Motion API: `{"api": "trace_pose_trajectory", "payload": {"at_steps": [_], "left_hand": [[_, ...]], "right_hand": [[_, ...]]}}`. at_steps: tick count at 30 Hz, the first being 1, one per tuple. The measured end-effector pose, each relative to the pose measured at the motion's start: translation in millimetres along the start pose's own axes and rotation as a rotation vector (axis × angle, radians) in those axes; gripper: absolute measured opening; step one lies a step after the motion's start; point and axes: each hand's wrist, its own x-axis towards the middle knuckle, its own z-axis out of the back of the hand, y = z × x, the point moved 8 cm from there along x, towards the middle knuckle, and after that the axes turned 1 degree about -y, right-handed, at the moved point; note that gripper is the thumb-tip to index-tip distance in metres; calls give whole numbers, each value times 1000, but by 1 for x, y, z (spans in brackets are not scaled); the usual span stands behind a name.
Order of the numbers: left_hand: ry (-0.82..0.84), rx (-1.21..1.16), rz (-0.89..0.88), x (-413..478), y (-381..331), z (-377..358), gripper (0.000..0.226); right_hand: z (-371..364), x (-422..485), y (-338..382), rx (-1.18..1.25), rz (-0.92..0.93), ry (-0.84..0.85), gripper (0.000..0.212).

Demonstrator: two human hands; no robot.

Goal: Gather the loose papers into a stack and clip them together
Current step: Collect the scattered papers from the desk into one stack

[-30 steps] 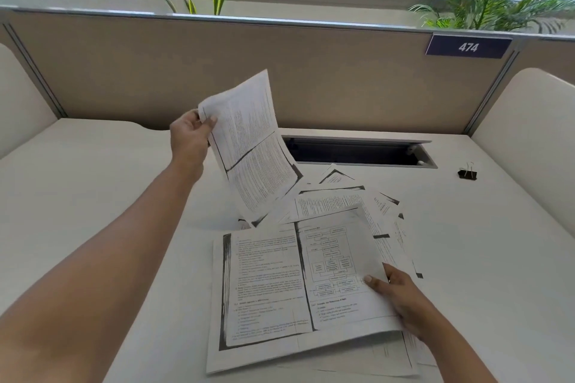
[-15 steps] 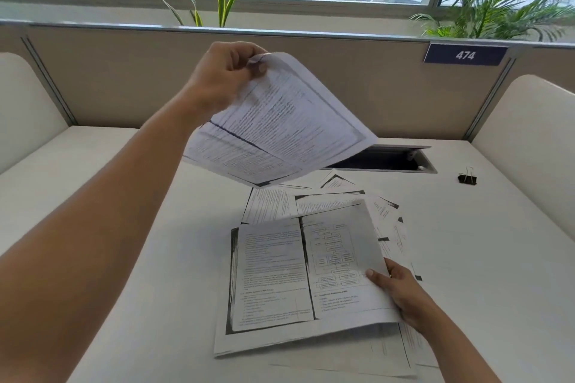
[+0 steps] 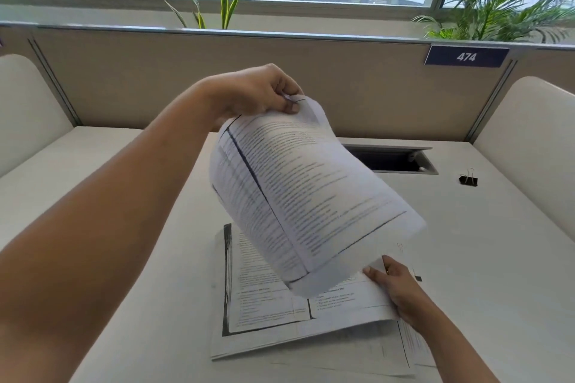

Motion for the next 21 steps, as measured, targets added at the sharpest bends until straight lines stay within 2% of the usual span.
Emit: {"api": "trace_pose_trajectory", "payload": {"at_steps": [6, 8, 10, 13, 21], "left_hand": [[75, 192, 75, 15, -1, -33, 27], [103, 247, 82, 20, 8, -53, 26], [111, 277, 98, 26, 22, -75, 26], [120, 293, 130, 31, 42, -107, 26], [108, 196, 170, 35, 73, -154, 30]], "right_hand": [[-15, -4, 8, 10, 48, 52, 16], [-18, -5, 6, 10, 16, 77, 31], [-18, -4, 3, -4, -24, 87, 30], [-14, -1, -7, 21, -83, 72, 22], [-14, 1, -20, 10, -151, 54, 29]]}}
